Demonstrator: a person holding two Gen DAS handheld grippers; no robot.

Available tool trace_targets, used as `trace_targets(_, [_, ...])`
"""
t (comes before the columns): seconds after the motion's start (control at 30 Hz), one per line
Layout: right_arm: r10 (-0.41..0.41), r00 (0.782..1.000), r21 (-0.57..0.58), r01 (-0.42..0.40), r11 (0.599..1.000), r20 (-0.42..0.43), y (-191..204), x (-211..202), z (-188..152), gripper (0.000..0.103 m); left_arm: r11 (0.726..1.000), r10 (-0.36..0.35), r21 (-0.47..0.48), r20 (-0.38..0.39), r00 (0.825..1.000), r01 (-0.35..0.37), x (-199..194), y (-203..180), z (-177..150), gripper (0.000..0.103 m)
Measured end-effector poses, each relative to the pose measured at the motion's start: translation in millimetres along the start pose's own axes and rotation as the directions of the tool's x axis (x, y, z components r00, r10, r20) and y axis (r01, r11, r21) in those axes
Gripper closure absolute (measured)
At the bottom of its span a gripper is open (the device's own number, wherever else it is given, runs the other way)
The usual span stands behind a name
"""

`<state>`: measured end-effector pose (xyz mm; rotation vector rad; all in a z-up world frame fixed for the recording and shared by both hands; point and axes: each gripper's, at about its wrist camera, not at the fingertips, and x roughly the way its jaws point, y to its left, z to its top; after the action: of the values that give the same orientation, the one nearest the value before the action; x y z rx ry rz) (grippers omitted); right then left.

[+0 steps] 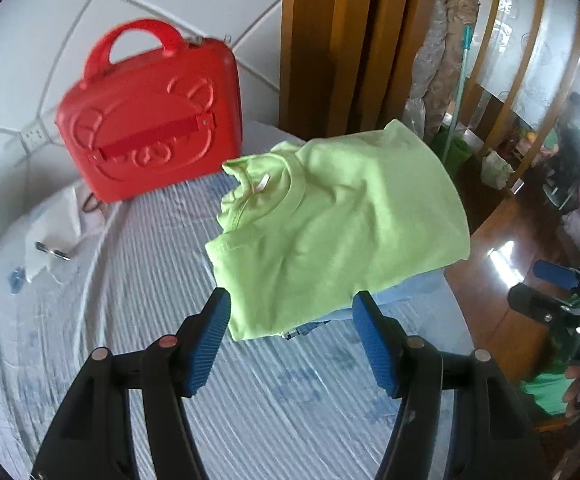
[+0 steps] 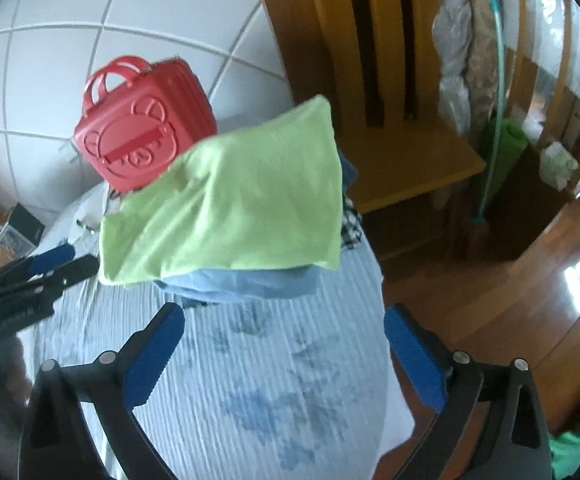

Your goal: Fold clothes

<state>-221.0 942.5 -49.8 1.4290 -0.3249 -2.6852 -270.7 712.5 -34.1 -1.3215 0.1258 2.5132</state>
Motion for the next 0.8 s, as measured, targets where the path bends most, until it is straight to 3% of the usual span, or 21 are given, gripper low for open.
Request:
trace_targets(0.13, [-0.002,1.000,0.000,0.002,1.000,0.028,12.3,-3.1,-3.9,0.001,0.999,-0.043,-0.032,0.023,0.999,0.044,-13.0,-0.6,-2.1,0.041])
trace_targets(0.3, [0.005,0.999,0.010,-0.005,1.000,0.046,18.5,-4.4,-4.5,0.001,1.000,-0.007,-0.007,0.033,0.999,0.008,-19.9,-2.8,-4.0,0.039])
trace_targets(0.37, [0.019,0.999,0.009,-0.020,1.000,0.051,21.1,-5.1,-3.1,0.001,1.000,-0.008,0.011,0.033,0.999,0.008,-21.0,-4.1,-3.8,0.005])
trace_targets(0.4, [0.023,0.998,0.004,-0.023,1.000,0.050,22.6,-5.2,-2.5,0.001,1.000,0.006,0.016,0.038,0.999,-0.007,-22.0,-5.0,-3.7,0.000])
trace_targets(0.57, [0.022,0.999,-0.017,-0.022,1.000,0.044,28.2,-4.4,-2.9,0.001,0.998,0.057,0.026,0.051,0.997,-0.058,-22.8,-6.8,-1.9,0.000])
trace_targets(0.8, [0.001,0.999,-0.033,0.000,0.999,0.038,29.8,-4.2,-4.2,0.001,0.998,0.055,0.034,0.027,0.998,-0.056,-17.0,-11.5,-4.7,0.000])
